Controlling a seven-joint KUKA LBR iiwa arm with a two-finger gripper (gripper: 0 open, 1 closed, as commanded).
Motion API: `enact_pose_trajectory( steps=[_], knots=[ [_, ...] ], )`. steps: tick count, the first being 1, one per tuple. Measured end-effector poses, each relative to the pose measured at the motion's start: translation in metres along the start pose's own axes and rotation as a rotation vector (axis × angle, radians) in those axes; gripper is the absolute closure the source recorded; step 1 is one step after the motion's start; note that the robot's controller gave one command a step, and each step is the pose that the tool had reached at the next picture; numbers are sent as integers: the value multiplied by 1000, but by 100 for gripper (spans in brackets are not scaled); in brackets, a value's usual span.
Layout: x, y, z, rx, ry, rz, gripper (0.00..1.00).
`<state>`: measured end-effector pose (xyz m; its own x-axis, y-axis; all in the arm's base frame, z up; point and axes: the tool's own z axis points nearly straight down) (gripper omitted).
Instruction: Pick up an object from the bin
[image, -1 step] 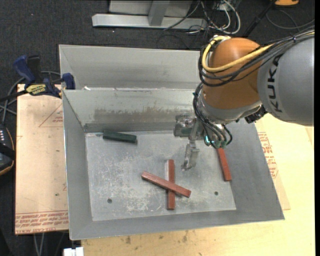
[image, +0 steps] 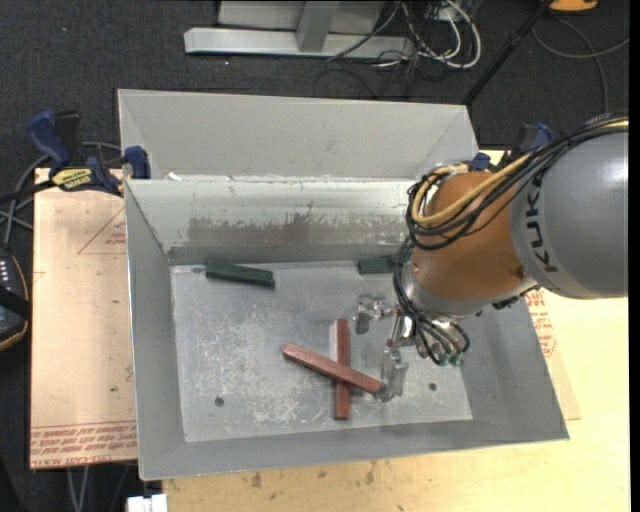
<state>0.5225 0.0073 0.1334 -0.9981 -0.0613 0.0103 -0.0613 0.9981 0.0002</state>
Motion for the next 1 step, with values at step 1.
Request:
enact_pose_trajectory(
  steps=[1],
  knots=[
    [14,26,64,-3,-15,112,0]
  ],
)
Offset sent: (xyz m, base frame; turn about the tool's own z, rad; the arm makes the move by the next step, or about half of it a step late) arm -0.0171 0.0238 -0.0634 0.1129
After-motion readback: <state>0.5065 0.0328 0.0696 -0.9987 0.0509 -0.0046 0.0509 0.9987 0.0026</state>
